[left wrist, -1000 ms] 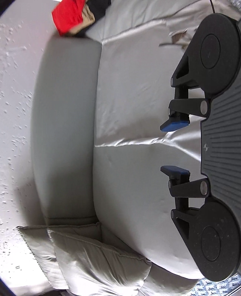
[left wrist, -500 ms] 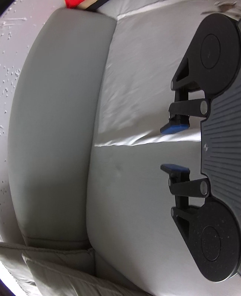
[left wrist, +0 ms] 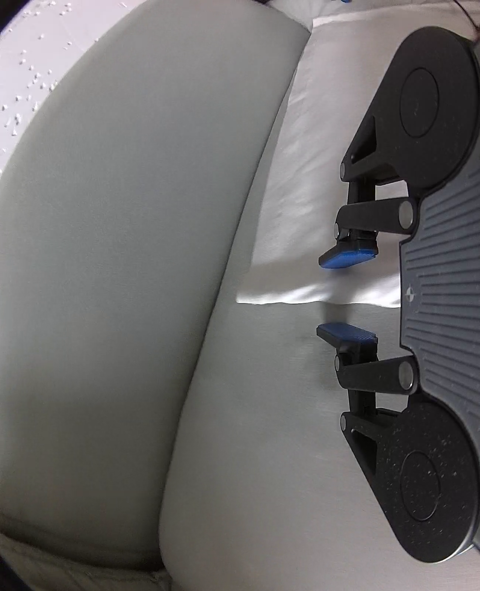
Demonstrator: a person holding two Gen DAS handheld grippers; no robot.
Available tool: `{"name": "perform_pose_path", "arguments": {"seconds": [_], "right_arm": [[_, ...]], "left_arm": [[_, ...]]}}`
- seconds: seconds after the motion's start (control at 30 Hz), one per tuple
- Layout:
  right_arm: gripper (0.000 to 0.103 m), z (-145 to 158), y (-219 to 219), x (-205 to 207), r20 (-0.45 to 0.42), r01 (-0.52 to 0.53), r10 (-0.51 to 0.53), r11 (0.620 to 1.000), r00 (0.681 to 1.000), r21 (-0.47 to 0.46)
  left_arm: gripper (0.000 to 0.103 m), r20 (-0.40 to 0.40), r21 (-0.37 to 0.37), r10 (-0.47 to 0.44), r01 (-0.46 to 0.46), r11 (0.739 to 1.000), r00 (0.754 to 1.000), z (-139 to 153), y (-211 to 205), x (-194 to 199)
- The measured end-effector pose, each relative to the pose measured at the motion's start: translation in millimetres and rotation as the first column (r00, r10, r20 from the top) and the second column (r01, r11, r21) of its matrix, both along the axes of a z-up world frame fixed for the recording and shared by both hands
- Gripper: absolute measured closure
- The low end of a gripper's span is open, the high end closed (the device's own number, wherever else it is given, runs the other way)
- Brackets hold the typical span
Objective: Fold clothes
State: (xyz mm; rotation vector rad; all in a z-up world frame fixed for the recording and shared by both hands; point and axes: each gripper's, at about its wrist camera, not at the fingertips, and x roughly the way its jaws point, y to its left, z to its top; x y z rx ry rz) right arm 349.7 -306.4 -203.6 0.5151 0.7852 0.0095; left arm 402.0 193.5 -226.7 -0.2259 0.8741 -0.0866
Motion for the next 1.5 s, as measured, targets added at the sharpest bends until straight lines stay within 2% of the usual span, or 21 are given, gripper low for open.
{"name": "perform_pose_path", "arguments": {"seconds": [0.2, 0.27, 0.33, 0.53, 0.6, 0.63, 0.67, 0.7, 0.8, 0.93, 1.17, 1.37, 1.43, 1.5], "right_arm": [[0.063, -8, 9, 42, -0.102, -0.065, 0.058, 0.996, 0.993, -0.062], [0.068, -12, 15, 52, -0.124, -0.089, 0.078, 0.993, 0.989, -0.082], [0.079, -16, 21, 59, -0.136, -0.099, 0.084, 0.99, 0.987, -0.104], [0.079, -22, 23, 58, -0.123, -0.105, 0.095, 0.992, 0.988, -0.075], [0.08, -23, 21, 58, -0.118, -0.105, 0.097, 0.993, 0.988, -0.058], [0.089, -23, 21, 58, -0.116, -0.102, 0.096, 0.993, 0.989, -0.053], [0.093, -24, 21, 58, -0.114, -0.099, 0.092, 0.994, 0.989, -0.056], [0.099, -25, 21, 57, -0.112, -0.097, 0.09, 0.993, 0.99, -0.059], [0.099, -19, 26, 46, -0.07, -0.103, 0.097, 0.991, 0.993, -0.089], [0.099, 6, 33, 16, -0.007, -0.091, 0.091, 0.99, 0.996, -0.104], [0.099, 77, 43, -72, 0.074, -0.067, 0.073, 0.994, 0.995, -0.084], [0.099, 133, 24, -179, 0.085, -0.061, 0.063, 0.998, 0.994, -0.028], [0.099, 138, 16, -211, 0.068, -0.057, 0.059, 0.998, 0.996, -0.025], [0.099, 135, 8, -243, 0.038, -0.046, 0.046, 0.999, 0.998, -0.014]], "left_arm": [[0.07, -0.012, -0.012, -0.037, 0.036, 0.999, 0.999, -1, 2, 27], [0.07, -0.011, -0.015, -0.043, 0.043, 0.999, 0.999, -1, 2, 32], [0.07, -0.008, -0.028, -0.037, 0.037, 0.999, 0.999, -1, 2, 34], [0.067, 0.016, -0.028, -0.045, 0.046, 0.999, 0.999, -1, 1, 38], [0.07, 0.023, -0.016, -0.041, 0.042, 0.999, 0.999, 0, -1, 40], [0.077, 0.027, -0.007, -0.033, 0.033, 0.999, 0.999, 0, -2, 41], [0.101, 0.033, 0.0, -0.022, 0.022, 1.0, 0.999, 2, -2, 41], [0.1, 0.04, 0.004, -0.011, 0.011, 1.0, 0.999, 3, -2, 40], [0.101, 0.083, 0.029, -0.004, 0.001, 1.0, 0.997, 13, -7, 27], [0.101, 0.14, 0.065, -0.021, 0.012, 0.998, 0.99, 39, -14, -3], [0.101, 0.212, 0.118, -0.027, 0.002, 0.993, 0.977, 104, -17, -86], [0.101, 0.193, 0.091, 0.018, -0.037, 0.995, 0.981, 147, 4, -185], [0.101, 0.161, 0.086, 0.047, -0.061, 0.994, 0.986, 150, 9, -214], [0.101, 0.1, 0.08, 0.083, -0.091, 0.993, 0.992, 140, 11, -240]]}}
